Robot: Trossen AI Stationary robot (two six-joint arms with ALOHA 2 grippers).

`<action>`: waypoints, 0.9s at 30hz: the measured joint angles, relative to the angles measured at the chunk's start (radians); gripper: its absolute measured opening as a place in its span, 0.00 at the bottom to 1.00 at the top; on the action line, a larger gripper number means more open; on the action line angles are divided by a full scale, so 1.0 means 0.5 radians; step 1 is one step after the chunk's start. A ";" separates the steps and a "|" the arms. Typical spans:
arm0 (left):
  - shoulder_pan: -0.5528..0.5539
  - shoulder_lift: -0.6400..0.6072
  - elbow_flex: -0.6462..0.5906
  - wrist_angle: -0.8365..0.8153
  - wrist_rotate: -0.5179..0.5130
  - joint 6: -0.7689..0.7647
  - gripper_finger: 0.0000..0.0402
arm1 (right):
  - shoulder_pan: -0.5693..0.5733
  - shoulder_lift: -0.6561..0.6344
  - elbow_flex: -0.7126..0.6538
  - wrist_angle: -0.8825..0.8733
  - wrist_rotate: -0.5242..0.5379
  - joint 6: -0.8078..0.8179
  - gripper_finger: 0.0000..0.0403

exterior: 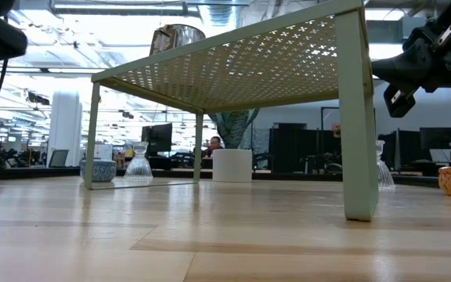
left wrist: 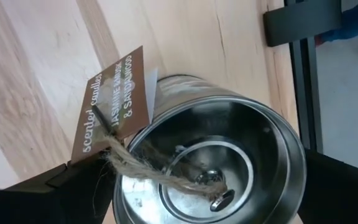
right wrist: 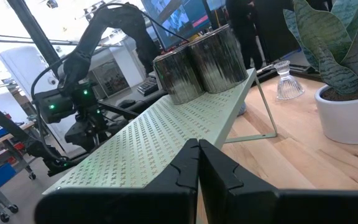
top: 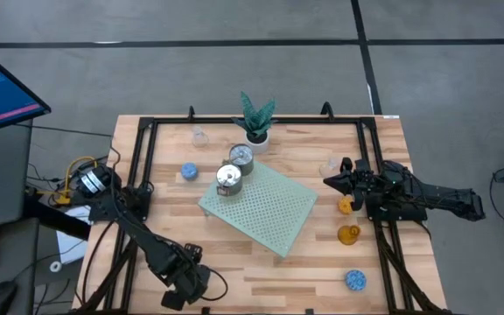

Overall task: Pick & Place candle stick holders
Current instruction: Put the silver scented candle on the shelf

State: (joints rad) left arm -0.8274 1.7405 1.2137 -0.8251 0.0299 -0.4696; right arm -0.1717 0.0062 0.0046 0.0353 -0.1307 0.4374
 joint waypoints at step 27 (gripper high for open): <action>0.034 0.000 0.002 0.057 -0.166 -0.045 0.99 | 0.001 0.000 0.000 0.000 0.000 0.000 0.00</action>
State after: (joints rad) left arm -0.8104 1.7405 1.2144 -0.7965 -0.0528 -0.4923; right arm -0.1715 0.0063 0.0044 0.0351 -0.1307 0.4374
